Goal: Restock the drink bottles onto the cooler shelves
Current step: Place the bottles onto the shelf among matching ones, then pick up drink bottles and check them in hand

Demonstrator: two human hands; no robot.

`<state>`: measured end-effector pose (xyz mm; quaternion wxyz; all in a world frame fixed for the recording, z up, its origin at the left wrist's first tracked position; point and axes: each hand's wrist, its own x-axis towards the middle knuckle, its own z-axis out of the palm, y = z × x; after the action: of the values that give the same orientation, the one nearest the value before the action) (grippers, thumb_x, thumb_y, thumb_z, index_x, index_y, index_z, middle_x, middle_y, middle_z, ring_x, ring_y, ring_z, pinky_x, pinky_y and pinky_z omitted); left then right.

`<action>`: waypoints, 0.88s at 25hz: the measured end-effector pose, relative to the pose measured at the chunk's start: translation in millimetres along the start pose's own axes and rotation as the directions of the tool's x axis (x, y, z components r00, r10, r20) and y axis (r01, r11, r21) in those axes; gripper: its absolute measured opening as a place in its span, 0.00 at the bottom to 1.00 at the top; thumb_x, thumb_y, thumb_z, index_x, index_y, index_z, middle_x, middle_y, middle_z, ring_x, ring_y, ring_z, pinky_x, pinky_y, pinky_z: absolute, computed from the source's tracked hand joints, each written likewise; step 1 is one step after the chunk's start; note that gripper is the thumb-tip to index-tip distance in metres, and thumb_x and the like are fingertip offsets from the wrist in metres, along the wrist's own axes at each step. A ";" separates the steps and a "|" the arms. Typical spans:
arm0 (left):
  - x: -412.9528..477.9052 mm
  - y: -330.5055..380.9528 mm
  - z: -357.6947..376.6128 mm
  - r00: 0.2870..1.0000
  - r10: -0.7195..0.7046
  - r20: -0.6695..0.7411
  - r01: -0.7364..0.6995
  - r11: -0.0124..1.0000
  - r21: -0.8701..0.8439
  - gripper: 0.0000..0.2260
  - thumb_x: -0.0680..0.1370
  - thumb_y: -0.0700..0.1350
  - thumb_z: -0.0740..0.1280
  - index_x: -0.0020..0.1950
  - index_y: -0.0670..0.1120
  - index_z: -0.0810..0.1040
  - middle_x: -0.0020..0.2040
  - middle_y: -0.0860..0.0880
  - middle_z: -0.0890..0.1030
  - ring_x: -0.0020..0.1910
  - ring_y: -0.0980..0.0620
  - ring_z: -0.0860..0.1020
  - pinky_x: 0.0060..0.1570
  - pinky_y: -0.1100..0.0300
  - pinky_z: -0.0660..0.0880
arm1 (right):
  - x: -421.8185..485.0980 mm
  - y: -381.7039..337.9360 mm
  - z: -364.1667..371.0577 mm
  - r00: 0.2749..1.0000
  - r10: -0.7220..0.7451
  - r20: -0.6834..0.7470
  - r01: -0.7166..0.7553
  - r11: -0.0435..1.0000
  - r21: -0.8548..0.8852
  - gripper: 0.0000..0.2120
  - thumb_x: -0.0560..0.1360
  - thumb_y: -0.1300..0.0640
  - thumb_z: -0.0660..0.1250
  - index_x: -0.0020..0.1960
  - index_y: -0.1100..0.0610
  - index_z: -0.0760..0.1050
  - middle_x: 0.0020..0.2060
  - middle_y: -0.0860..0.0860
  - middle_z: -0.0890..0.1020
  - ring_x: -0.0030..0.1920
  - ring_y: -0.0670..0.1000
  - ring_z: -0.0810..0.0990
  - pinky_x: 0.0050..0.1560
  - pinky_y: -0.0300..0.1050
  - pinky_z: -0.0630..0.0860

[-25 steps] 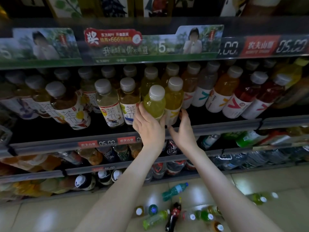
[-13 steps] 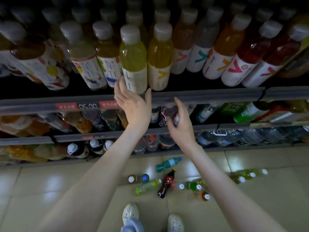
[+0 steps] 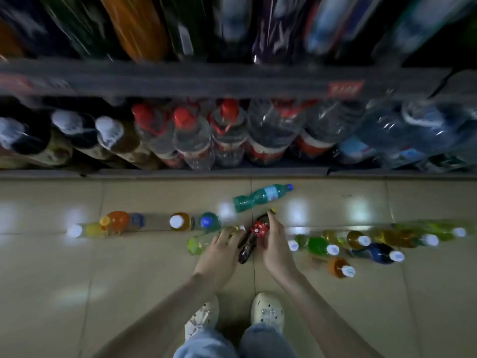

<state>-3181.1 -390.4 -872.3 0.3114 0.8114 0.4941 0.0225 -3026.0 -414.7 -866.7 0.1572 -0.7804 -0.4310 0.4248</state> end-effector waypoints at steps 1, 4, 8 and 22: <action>7.2 -18.6 32.6 0.997 -0.037 0.063 0.035 0.999 0.023 0.24 0.75 0.37 0.64 0.71 0.45 0.68 0.67 0.40 0.69 0.61 0.37 0.72 0.57 0.45 0.74 | 15.1 25.3 27.1 0.999 0.042 0.011 -0.042 0.999 0.004 0.33 0.78 0.64 0.61 0.78 0.55 0.49 0.71 0.57 0.66 0.70 0.55 0.66 0.67 0.42 0.63; 31.9 -60.1 109.8 0.987 -0.078 0.142 0.067 0.995 0.075 0.31 0.76 0.36 0.64 0.76 0.49 0.58 0.71 0.43 0.63 0.65 0.41 0.68 0.57 0.50 0.73 | 63.3 90.5 97.3 0.991 0.131 0.001 -0.130 0.990 0.050 0.36 0.78 0.61 0.62 0.78 0.50 0.46 0.69 0.57 0.69 0.65 0.56 0.72 0.64 0.50 0.71; 61.7 -101.9 195.1 0.960 -0.098 0.261 0.062 0.988 0.142 0.38 0.76 0.34 0.59 0.77 0.51 0.39 0.77 0.46 0.49 0.74 0.45 0.54 0.69 0.56 0.62 | 125.6 150.3 163.1 0.952 0.306 -0.027 -0.301 0.946 0.117 0.37 0.79 0.57 0.62 0.77 0.43 0.42 0.75 0.60 0.55 0.70 0.61 0.65 0.66 0.52 0.68; 15.1 -20.4 117.8 0.849 -0.283 0.445 0.398 0.898 -0.189 0.34 0.78 0.37 0.56 0.77 0.59 0.46 0.67 0.42 0.73 0.61 0.41 0.74 0.54 0.60 0.69 | 14.7 117.8 107.8 0.999 0.044 -0.017 -0.031 0.890 0.456 0.46 0.68 0.66 0.68 0.78 0.46 0.48 0.62 0.61 0.68 0.59 0.55 0.75 0.64 0.48 0.72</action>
<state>-3148.9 -428.5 -982.0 0.5154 0.6453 0.5475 -0.1348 -3044.7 -484.1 -1010.1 0.3331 -0.7358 -0.3022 0.5064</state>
